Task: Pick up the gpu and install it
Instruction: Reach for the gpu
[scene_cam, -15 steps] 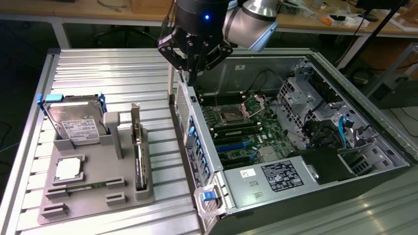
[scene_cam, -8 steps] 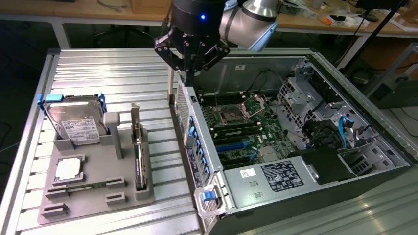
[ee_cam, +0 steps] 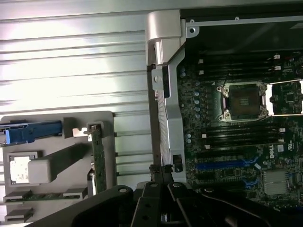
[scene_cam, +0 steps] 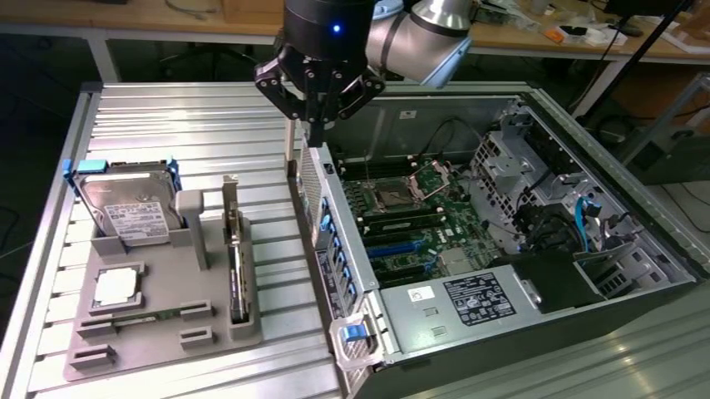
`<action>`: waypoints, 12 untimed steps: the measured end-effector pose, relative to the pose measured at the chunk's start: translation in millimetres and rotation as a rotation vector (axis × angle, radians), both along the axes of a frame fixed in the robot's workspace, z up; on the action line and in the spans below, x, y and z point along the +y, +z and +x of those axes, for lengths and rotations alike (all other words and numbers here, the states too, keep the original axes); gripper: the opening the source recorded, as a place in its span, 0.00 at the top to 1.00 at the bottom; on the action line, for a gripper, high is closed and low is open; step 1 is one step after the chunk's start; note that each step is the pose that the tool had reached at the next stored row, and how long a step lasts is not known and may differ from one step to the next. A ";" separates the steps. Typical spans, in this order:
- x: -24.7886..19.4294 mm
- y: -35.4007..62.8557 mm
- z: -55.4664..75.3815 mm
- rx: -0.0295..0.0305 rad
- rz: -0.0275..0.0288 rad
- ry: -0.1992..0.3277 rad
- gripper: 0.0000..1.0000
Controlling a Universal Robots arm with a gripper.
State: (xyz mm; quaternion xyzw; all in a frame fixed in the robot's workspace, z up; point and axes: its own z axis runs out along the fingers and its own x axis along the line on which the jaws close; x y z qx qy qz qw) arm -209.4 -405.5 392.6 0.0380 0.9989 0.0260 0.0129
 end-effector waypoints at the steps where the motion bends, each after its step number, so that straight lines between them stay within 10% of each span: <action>1: -0.2 0.0 -0.5 -0.0001 0.0000 0.000 0.89; 12: -5.0 -0.2 -7.8 -0.0001 0.0001 0.000 0.89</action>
